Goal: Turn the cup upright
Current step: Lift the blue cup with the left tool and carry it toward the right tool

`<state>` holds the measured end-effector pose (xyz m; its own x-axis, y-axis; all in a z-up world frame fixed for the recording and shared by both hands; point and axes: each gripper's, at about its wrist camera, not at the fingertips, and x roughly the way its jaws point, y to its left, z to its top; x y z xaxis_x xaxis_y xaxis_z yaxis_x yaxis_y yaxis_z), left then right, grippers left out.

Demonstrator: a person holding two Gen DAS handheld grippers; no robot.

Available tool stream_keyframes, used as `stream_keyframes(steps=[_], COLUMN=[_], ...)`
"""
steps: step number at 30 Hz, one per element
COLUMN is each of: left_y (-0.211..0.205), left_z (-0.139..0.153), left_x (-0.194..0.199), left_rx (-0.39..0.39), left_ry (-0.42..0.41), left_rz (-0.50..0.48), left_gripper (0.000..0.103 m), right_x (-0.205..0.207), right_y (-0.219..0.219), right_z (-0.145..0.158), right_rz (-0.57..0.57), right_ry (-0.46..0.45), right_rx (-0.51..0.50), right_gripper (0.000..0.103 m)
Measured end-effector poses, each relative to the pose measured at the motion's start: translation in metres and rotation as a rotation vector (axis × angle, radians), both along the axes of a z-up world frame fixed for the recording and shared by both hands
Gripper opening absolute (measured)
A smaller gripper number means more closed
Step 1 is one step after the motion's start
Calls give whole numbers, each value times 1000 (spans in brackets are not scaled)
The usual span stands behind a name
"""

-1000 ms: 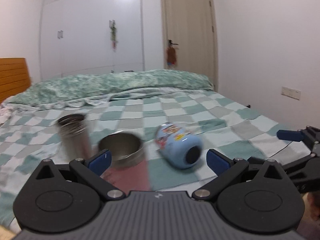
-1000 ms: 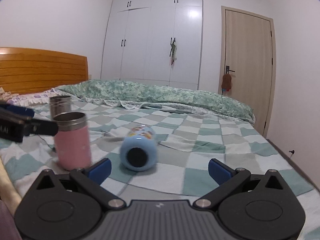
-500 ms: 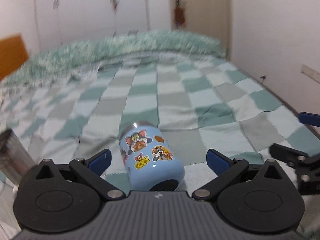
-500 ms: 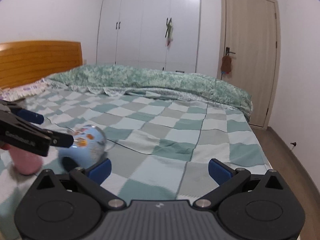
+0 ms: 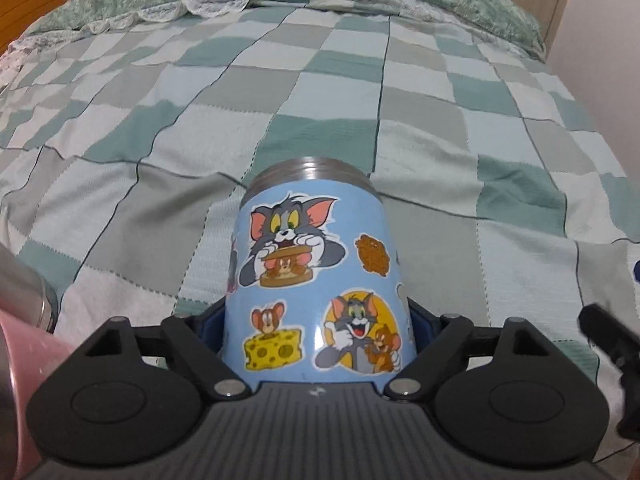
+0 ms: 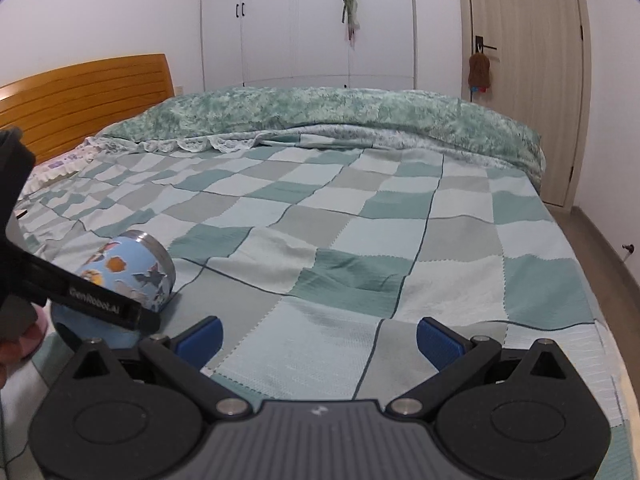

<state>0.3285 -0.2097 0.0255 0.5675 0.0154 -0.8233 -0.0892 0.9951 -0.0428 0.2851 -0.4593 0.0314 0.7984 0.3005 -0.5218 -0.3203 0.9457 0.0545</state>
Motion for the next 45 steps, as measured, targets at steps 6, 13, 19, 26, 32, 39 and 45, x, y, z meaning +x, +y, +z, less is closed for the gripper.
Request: stream_keyframes(steps=[6, 13, 19, 26, 32, 39, 45], left_y=[1, -4, 5, 16, 21, 23, 36], left_z=[8, 40, 55, 53, 33, -3, 7], left_x=[-19, -66, -115, -167, -191, -196, -198], left_rx=[-32, -67, -120, -156, -159, -150, -216], left_ry=[-21, -97, -115, -94, -85, -87, -113], left_rz=[-44, -141, -212, -257, -257, -253, -284], left_gripper=[86, 85, 85, 85, 85, 85, 103], right_x=[-15, -58, -105, -154, -184, -204, -213], right_y=[3, 8, 18, 37, 45, 39, 39], right_z=[4, 23, 40, 44, 35, 25, 25], right_rz=[-3, -38, -58, -57, -73, -110, -118], right_ry=[-10, -30, -48, -28, -9, 22, 29], right_rx=[-1, 7, 4, -23, -78, -92, -93], right_gripper=[103, 103, 103, 103, 103, 103, 103])
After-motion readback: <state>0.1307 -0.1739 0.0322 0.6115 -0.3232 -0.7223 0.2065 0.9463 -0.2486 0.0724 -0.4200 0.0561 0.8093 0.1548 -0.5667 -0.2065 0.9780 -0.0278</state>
